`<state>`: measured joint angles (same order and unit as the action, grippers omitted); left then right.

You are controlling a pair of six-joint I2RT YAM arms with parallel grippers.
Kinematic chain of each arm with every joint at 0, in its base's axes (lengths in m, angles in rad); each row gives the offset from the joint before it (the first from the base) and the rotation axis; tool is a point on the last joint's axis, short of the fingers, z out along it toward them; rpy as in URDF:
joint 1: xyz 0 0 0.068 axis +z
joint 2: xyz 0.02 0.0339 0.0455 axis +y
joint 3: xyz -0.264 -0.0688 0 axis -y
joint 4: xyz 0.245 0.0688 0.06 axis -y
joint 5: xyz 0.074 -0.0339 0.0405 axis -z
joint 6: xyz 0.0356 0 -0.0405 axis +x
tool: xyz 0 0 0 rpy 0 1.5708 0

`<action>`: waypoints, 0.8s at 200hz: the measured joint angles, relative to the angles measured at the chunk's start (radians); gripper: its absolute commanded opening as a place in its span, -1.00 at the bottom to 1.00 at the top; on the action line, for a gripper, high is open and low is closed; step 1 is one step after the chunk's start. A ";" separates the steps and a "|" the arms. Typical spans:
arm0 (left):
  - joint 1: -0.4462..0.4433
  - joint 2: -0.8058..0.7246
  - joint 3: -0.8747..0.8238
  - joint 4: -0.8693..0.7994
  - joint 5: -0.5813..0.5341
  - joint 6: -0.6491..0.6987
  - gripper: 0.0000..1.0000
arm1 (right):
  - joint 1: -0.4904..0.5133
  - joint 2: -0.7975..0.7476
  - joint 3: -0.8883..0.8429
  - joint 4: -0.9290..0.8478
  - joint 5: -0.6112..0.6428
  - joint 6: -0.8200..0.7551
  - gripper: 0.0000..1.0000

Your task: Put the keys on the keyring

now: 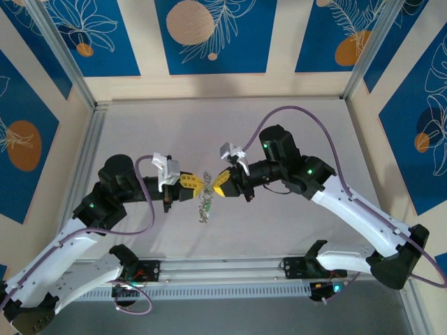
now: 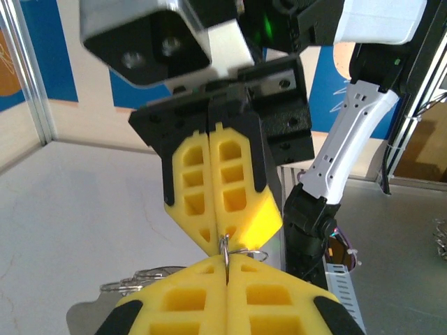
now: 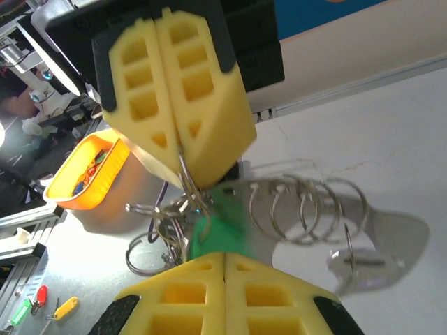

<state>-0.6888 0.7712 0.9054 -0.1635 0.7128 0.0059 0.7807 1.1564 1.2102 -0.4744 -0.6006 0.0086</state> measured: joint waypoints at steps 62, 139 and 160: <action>0.000 0.000 -0.001 0.046 0.001 -0.010 -1.00 | -0.004 -0.003 -0.002 0.023 0.000 0.007 -0.66; 0.000 -0.005 -0.031 0.126 0.065 -0.060 -1.00 | -0.016 -0.133 -0.050 0.138 0.061 0.029 -0.53; 0.000 -0.005 -0.031 0.131 0.076 -0.064 -1.00 | -0.015 -0.111 -0.049 0.154 0.057 0.030 -0.59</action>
<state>-0.6888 0.7658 0.8749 -0.0322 0.7887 -0.0586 0.7654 1.0458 1.1610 -0.3202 -0.5438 0.0383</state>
